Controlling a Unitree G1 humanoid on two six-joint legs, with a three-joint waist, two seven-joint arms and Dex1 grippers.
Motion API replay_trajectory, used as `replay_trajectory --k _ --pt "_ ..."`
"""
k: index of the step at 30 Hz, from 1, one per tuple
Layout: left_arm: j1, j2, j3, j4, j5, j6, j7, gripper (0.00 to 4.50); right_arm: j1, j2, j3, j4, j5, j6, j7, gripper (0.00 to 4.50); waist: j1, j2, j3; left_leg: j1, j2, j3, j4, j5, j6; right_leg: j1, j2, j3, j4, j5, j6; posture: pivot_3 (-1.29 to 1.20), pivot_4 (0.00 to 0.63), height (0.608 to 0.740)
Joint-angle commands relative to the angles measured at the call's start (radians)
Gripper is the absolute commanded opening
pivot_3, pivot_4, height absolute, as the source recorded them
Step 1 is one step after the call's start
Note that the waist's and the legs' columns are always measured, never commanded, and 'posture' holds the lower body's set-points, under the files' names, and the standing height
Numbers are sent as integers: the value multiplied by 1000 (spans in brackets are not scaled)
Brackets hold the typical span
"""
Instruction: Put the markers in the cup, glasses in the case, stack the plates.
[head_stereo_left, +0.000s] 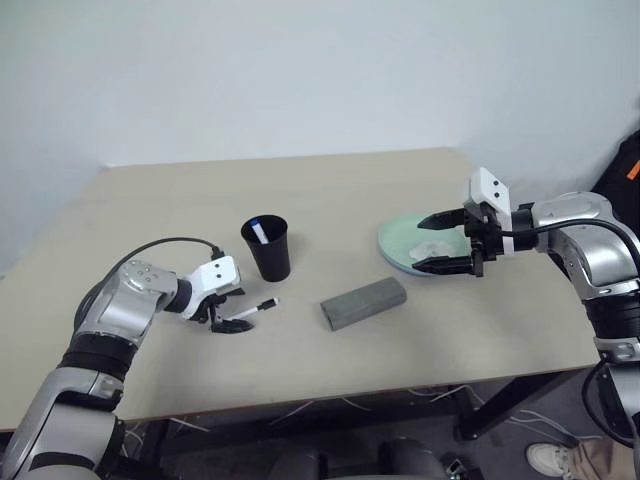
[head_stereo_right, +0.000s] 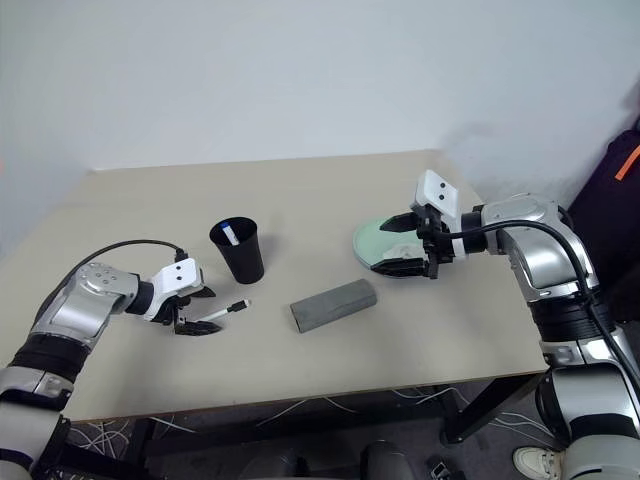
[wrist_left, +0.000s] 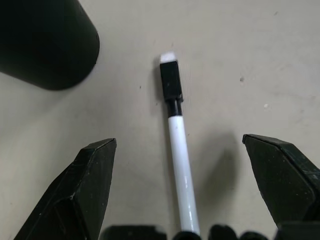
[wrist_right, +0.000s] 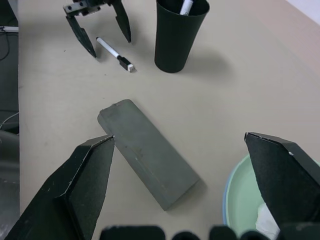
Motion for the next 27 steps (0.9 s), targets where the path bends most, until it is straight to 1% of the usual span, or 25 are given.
replay_trajectory --k 1,9,19,22,27 --pt "-61 -4 -15 35 34 -10 -17 4289 -31 -1 -16 -14 3 -7 -2 4500 2 0 0 0 0 0 0 0 0 0 0 0 0 0 0 0 0 732" --pt "-110 -25 -48 129 58 -48 -88 4289 -22 -2 -23 -31 7 3 -10 4500 3 0 0 -1 0 0 0 0 0 -1 0 0 0 0 0 0 0 732" --pt "-138 -44 -69 203 91 -94 -114 4289 -16 -2 -24 -44 13 11 -17 4500 3 0 0 0 0 0 0 0 0 0 0 0 1 0 0 0 0 732" --pt "-146 -52 -71 218 98 -95 -116 3767 -14 -2 -24 -47 14 12 -18 4500 3 0 0 0 0 0 0 0 0 0 0 0 1 0 0 0 0 732" --pt "-150 -61 -69 226 108 -98 -116 2046 -11 -3 -24 -47 14 12 -18 4500 4 0 0 0 0 0 1 0 0 0 0 0 1 0 0 0 0 732"
